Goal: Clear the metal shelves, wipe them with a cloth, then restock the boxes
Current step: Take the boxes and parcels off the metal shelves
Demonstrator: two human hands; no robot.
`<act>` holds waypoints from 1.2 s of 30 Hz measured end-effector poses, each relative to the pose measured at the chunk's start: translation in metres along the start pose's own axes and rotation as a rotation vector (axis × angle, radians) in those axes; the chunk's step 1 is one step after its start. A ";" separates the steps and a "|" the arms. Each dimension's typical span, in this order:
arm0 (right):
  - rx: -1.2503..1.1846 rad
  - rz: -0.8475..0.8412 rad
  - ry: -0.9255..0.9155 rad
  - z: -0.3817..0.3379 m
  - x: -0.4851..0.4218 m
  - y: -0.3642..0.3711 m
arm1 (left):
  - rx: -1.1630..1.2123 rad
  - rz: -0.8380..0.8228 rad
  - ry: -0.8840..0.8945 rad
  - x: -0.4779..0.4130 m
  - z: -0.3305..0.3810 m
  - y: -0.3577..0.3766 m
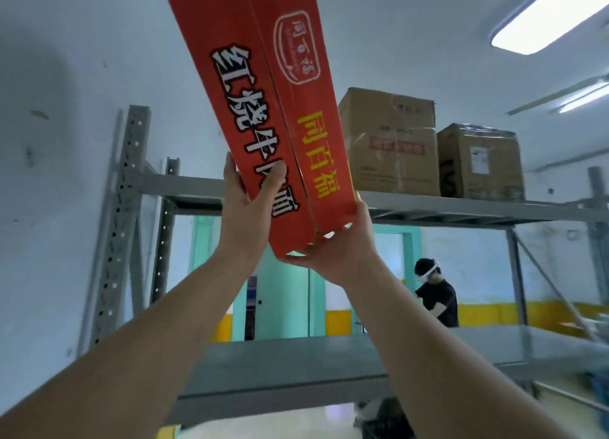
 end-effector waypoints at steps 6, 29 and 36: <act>-0.073 -0.138 -0.017 -0.014 0.077 -0.018 | 0.048 0.084 0.049 0.084 0.011 0.035; 0.583 1.053 -0.922 -0.358 0.615 -0.387 | 0.427 -0.536 -0.429 0.354 -0.141 0.375; 0.718 1.597 -1.012 -0.342 0.755 -0.433 | 0.332 -1.098 -0.829 0.505 -0.212 0.497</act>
Point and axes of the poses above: each hand's wrist, its own x-axis away from the middle knuckle, its own y-axis out of the palm, z = x × y, the point moved 10 cm from there along -x, towards the middle knuckle, and after that the axes turned 9 degrees about -y, right-handed, at the moved point
